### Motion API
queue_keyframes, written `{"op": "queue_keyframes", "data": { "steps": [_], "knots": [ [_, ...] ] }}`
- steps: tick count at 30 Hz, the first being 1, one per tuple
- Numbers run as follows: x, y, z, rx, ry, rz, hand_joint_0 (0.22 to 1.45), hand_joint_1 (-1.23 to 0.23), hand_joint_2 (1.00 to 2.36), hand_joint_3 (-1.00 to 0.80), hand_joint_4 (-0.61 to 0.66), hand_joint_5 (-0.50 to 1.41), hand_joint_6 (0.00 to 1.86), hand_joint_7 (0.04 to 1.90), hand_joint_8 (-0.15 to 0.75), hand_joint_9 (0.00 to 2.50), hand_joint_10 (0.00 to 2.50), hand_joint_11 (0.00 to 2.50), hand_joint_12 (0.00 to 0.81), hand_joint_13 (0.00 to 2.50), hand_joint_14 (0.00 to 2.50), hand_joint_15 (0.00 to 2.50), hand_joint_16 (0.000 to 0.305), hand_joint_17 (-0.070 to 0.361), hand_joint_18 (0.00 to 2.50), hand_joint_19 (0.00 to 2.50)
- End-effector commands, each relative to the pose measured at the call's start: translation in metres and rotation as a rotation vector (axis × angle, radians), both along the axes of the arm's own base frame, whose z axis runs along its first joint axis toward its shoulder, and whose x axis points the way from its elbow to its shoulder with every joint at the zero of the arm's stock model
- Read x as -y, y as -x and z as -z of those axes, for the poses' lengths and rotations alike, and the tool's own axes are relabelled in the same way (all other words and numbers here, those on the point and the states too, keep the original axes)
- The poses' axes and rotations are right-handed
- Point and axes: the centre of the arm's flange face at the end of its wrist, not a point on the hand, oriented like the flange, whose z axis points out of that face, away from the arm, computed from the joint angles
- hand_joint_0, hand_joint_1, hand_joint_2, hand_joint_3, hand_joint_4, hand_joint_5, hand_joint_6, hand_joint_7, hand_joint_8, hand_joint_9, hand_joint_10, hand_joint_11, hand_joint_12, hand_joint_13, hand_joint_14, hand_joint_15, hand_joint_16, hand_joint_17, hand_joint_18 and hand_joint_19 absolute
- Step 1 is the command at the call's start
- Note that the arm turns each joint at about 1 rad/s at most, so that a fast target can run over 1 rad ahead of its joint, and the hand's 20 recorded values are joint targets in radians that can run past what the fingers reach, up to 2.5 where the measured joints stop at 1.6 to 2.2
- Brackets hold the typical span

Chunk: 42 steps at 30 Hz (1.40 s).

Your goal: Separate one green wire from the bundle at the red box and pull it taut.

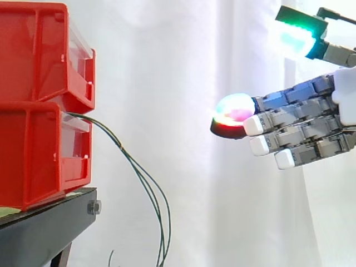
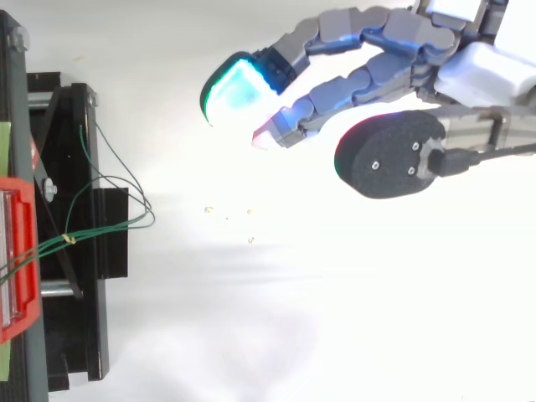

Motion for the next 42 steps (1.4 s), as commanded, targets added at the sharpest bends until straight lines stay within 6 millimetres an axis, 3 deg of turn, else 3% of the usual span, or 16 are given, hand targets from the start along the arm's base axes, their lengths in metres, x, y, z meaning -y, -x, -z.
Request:
{"op": "queue_keyframes", "data": {
  "steps": [1,16,27,33,42],
  "knots": [
    [0.001,0.000,0.000,0.000,0.002,0.015,0.57,-0.55,1.00,-0.49,0.27,-0.20,0.50,0.68,0.287,0.79,0.00,0.19,0.257,0.77,0.01,0.19,0.033,0.075,0.66,0.25],
    [0.022,-0.002,-0.006,0.029,0.068,0.084,0.57,-0.54,1.00,-0.49,0.27,-0.20,0.50,0.68,0.291,0.82,0.00,0.21,0.259,0.78,0.01,0.20,0.033,0.075,0.66,0.26],
    [0.021,-0.004,-0.050,-0.069,0.047,0.062,0.57,-0.54,1.00,-0.49,0.27,-0.19,0.50,0.68,0.289,0.82,0.01,0.21,0.262,0.78,0.01,0.20,0.035,0.080,0.67,0.28],
    [0.021,-0.011,-0.041,-0.063,0.066,0.054,0.57,-0.54,1.00,-0.48,0.27,-0.19,0.50,0.68,0.290,0.82,0.01,0.21,0.262,0.78,0.01,0.20,0.036,0.080,0.68,0.29],
    [0.017,-0.034,0.008,-0.065,0.060,0.036,0.57,-0.54,1.00,-0.48,0.28,-0.19,0.50,0.68,0.291,0.83,0.00,0.21,0.262,0.78,0.01,0.20,0.036,0.081,0.69,0.29]
  ]
}}
